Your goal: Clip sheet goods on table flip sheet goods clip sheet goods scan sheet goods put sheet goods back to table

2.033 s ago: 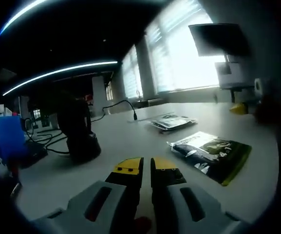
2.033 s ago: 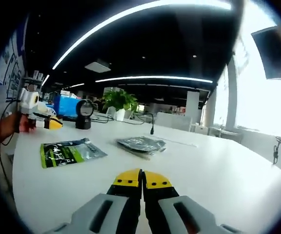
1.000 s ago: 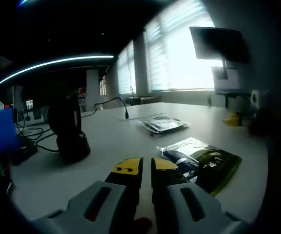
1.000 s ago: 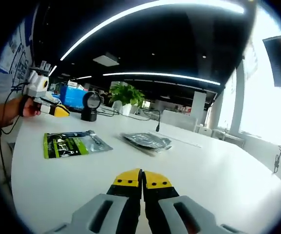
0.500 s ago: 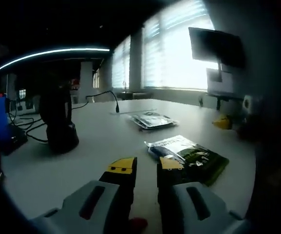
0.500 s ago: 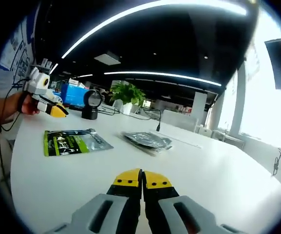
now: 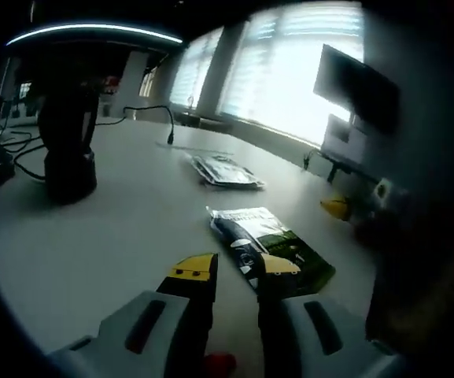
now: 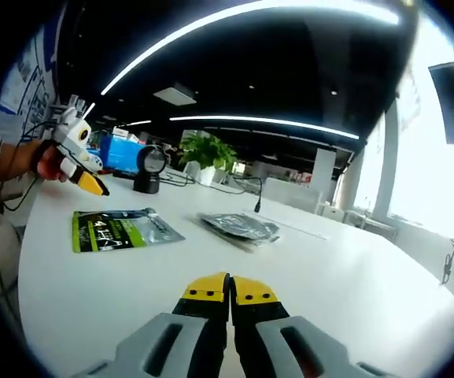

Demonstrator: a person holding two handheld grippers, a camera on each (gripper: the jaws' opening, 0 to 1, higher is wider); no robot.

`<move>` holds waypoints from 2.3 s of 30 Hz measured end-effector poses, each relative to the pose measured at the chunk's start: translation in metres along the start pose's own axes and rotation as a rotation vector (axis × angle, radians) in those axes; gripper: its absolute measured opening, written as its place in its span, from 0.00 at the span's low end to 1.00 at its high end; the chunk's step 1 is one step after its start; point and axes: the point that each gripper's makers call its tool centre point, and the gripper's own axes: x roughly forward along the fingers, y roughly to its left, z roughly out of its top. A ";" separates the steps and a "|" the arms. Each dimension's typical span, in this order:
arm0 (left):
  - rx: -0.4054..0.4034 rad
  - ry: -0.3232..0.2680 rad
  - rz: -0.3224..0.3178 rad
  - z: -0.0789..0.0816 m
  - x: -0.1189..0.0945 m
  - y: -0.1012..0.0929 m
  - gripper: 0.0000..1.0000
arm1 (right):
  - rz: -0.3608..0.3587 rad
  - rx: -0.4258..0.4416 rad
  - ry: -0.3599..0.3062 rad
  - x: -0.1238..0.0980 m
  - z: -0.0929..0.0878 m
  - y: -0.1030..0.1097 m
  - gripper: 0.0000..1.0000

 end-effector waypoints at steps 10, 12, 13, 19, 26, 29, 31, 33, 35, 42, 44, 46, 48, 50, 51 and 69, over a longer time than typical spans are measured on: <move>-0.090 0.079 -0.030 -0.003 0.008 0.003 0.15 | 0.001 0.006 -0.005 0.000 0.001 0.001 0.00; -0.155 0.098 -0.054 -0.002 0.009 0.001 0.15 | 0.001 0.003 -0.004 0.000 0.001 0.001 0.00; -0.179 0.110 -0.070 -0.002 0.009 -0.001 0.16 | 0.002 0.003 -0.004 0.000 0.001 0.001 0.00; -0.217 0.208 -0.063 -0.004 0.013 -0.003 0.16 | 0.000 0.012 -0.009 -0.001 0.002 0.000 0.00; -0.250 0.338 -0.027 -0.016 0.019 0.003 0.16 | 0.005 0.012 -0.014 -0.002 0.002 0.002 0.00; -0.262 0.363 -0.022 -0.018 0.020 -0.001 0.15 | 0.005 0.012 -0.014 -0.002 0.003 0.002 0.00; -0.262 0.372 -0.013 -0.016 0.020 0.000 0.15 | 0.006 0.011 -0.015 -0.002 0.003 0.002 0.00; -0.270 0.381 -0.005 -0.014 0.022 0.001 0.15 | 0.006 0.009 -0.015 -0.002 0.003 0.002 0.00; -0.268 0.403 0.011 -0.017 0.021 -0.001 0.15 | 0.007 0.009 -0.016 -0.002 0.003 0.003 0.00; -0.299 0.458 0.058 -0.019 0.025 0.002 0.15 | 0.008 0.012 -0.020 -0.002 0.004 0.003 0.00; -0.313 0.474 0.061 -0.020 0.026 -0.001 0.15 | 0.008 0.013 -0.020 -0.002 0.004 0.004 0.00; -0.314 0.503 0.085 -0.021 0.027 -0.002 0.14 | 0.009 0.015 -0.021 -0.003 0.004 0.004 0.00; -0.309 0.522 0.100 -0.022 0.028 -0.002 0.14 | 0.010 0.017 -0.022 -0.003 0.004 0.004 0.00; -0.338 0.541 0.118 -0.023 0.029 -0.001 0.14 | 0.011 0.018 -0.023 -0.003 0.005 0.004 0.00; -0.341 0.550 0.120 -0.024 0.030 -0.002 0.14 | 0.011 0.019 -0.024 -0.003 0.005 0.004 0.00; -0.335 0.643 0.144 -0.033 0.029 -0.003 0.09 | 0.023 0.033 -0.032 -0.003 0.006 0.006 0.00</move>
